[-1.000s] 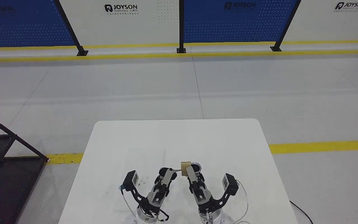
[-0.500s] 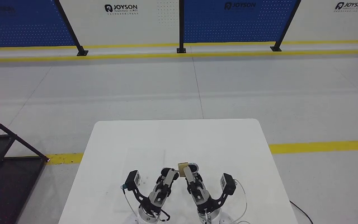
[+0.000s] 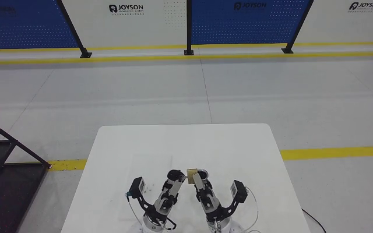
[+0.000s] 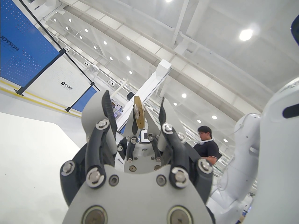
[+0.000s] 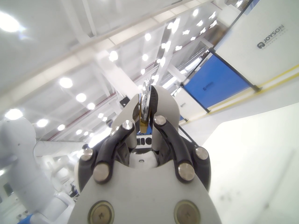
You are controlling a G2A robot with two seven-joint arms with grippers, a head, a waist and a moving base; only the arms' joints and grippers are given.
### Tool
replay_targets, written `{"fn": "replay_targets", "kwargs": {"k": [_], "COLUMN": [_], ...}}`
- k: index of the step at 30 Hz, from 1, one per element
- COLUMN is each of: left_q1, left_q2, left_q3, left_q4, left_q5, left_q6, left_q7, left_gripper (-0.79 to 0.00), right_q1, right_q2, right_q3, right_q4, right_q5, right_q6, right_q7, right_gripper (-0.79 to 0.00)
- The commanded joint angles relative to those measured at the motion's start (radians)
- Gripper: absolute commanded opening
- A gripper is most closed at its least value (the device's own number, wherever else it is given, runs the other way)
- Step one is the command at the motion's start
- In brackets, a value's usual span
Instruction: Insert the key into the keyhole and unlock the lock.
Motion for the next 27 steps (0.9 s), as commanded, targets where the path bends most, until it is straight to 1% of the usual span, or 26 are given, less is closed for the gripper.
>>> {"fn": "replay_targets", "kwargs": {"k": [1, 3, 4, 5, 6, 10, 14, 16, 17, 27], "left_q1": [0.0, -0.001, -0.002, -0.002, -0.001, -0.002, -0.002, -0.004, -0.002, -0.001], "left_q2": [0.0, 0.0, 0.0, -0.001, -0.001, -0.004, -0.006, -0.006, -0.006, -0.009], "left_q3": [-0.004, -0.008, -0.01, -0.011, -0.011, -0.012, -0.014, -0.02, -0.02, -0.033], "left_q4": [0.003, 0.008, 0.01, 0.012, 0.013, 0.014, 0.013, 0.009, 0.009, 0.013], "left_q5": [0.0, 0.004, 0.01, 0.015, 0.016, 0.018, 0.023, 0.039, 0.045, 0.131], "left_q6": [-0.005, -0.009, -0.008, -0.008, -0.008, -0.008, -0.006, 0.003, 0.005, 0.026], "left_q7": [-0.001, -0.007, -0.009, -0.008, -0.007, -0.003, -0.005, -0.003, 0.0, 0.037], "left_gripper": [-0.462, -0.477, -0.499, -0.554, -0.573, -0.573, -0.591, -0.662, -0.785, -0.785], "right_q1": [-0.001, -0.003, -0.003, -0.003, -0.003, -0.005, -0.007, -0.007, -0.007, -0.009], "right_q2": [0.001, 0.001, 0.001, 0.002, 0.002, 0.002, 0.003, 0.003, 0.003, 0.003], "right_q3": [0.004, 0.006, 0.006, 0.008, 0.009, 0.013, 0.015, 0.015, 0.015, 0.017], "right_q4": [-0.002, -0.003, -0.004, -0.005, -0.005, -0.01, -0.013, -0.014, -0.014, -0.024], "right_q5": [0.003, 0.008, 0.014, 0.019, 0.021, 0.025, 0.028, 0.029, 0.03, 0.038], "right_q6": [-0.002, -0.007, -0.01, -0.013, -0.013, -0.012, -0.009, -0.006, -0.003, 0.011], "right_q7": [0.002, 0.008, 0.013, 0.018, 0.021, 0.031, 0.042, 0.052, 0.059, 0.095], "right_gripper": [-0.785, -0.785, -0.785, -0.785, -0.785, -0.785, -0.785, -0.785, -0.785, -0.785]}}
